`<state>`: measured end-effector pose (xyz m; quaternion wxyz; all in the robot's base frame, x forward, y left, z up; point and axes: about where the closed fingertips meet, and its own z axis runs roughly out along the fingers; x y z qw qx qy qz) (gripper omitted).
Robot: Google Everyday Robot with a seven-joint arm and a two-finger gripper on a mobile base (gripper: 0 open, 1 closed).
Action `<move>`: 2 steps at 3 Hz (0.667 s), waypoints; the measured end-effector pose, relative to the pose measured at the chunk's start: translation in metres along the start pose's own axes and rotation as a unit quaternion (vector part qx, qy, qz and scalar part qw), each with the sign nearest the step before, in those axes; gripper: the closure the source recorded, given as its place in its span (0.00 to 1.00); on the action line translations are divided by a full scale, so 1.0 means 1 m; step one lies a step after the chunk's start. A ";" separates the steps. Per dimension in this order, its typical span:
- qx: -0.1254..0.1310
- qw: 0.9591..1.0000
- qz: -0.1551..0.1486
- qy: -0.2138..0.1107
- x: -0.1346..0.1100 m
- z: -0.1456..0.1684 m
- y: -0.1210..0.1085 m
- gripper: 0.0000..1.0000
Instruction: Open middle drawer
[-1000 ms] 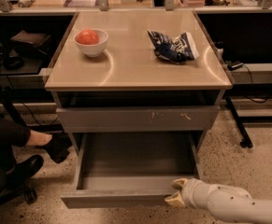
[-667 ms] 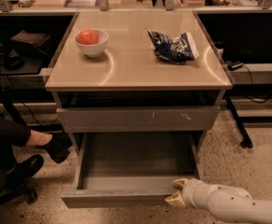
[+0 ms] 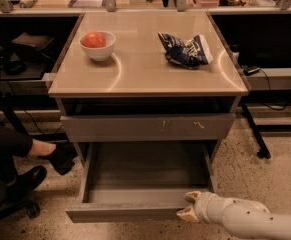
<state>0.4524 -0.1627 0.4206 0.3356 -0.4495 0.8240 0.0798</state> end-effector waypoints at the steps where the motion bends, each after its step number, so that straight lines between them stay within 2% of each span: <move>1: 0.000 1.000 0.000 0.000 0.000 0.000 0.000 0.11; 2: 0.000 1.000 0.000 0.000 0.000 0.000 0.000 0.00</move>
Offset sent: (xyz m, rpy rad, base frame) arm 0.0000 0.0000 0.0000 0.0000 0.0000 0.0000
